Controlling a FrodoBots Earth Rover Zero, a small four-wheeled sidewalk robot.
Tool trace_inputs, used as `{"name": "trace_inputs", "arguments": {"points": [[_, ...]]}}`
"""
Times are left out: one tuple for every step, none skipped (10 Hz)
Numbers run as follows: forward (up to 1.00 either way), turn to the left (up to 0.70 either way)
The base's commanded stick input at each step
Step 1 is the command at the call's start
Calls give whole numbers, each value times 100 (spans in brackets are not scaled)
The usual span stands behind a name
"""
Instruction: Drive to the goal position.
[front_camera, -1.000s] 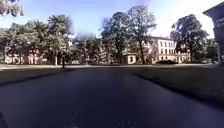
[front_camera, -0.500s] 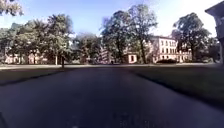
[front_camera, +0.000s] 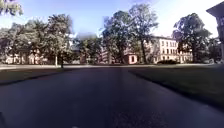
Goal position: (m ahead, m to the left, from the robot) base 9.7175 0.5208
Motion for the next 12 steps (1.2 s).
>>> {"name": "trace_inputs", "arguments": {"points": [[50, 0], [50, 0], [50, 0], [50, 0], [50, 0], [50, 0], [50, 20], [50, 43], [50, 50], [50, 50], [50, 50], [50, 50]]}}
